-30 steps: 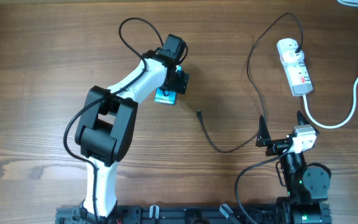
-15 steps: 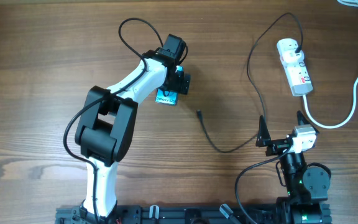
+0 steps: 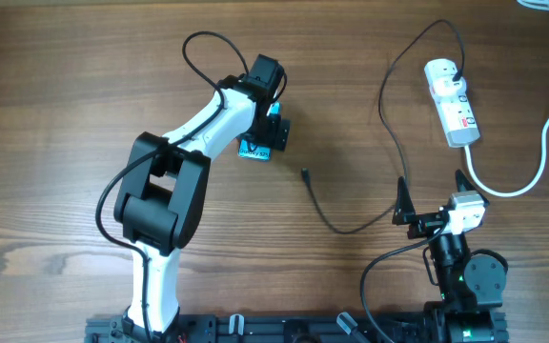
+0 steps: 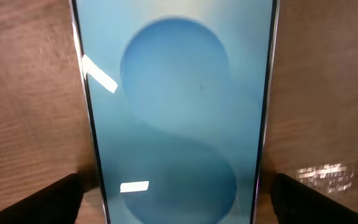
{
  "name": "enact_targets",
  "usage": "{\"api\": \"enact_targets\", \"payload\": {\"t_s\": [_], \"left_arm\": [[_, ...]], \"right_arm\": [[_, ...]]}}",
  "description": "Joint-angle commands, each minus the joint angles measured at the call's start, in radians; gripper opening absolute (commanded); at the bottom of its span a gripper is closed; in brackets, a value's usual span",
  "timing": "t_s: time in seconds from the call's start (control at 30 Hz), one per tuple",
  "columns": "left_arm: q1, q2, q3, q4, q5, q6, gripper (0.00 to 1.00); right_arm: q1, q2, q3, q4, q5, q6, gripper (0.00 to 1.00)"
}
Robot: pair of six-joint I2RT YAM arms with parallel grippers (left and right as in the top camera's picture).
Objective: Plug charger to phone and switch on socket
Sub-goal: 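Close the left gripper on the phone and tilt it upright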
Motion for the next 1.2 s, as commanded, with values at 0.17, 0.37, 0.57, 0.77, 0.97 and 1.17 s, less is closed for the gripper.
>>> {"api": "enact_targets", "payload": {"t_s": [0.17,0.37,0.57,0.77,0.97,1.17], "left_arm": [[0.001,0.039,-0.032,-0.058,0.039,-0.008,0.75],[0.001,0.039,-0.032,-0.17,0.046,-0.008,0.75],[0.001,0.039,-0.032,-0.256,0.131,-0.007,0.81],[0.001,0.039,-0.032,-0.15,0.121,-0.006,1.0],[0.002,0.039,-0.032,-0.06,0.044,0.0,1.0],[0.002,0.039,-0.032,-0.059,0.042,0.027,1.0]], "right_arm": [[0.005,-0.004,-0.001,0.002,0.007,-0.012,1.0],[0.005,-0.004,-0.002,0.002,0.007,-0.012,1.0],[0.005,-0.004,-0.001,0.002,0.007,-0.012,1.0],[0.005,-0.004,-0.001,0.002,0.007,-0.012,1.0],[0.005,-0.004,-0.001,0.002,0.007,-0.012,1.0],[0.005,-0.004,-0.002,0.002,0.007,-0.012,1.0]]}}
